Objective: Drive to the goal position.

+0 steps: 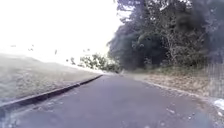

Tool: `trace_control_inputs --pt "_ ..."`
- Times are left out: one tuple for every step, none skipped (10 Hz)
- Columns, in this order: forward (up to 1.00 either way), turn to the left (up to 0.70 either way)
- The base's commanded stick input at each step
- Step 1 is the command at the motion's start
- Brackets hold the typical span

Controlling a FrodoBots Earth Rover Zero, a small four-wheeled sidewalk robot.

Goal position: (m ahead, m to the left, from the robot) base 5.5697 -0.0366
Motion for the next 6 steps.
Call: trace_control_inputs --pt "1.00 0.00" --pt "1.00 0.00" --pt "1.00 0.00" --pt "1.00 0.00" --pt "1.00 0.00" --pt "1.00 0.00"
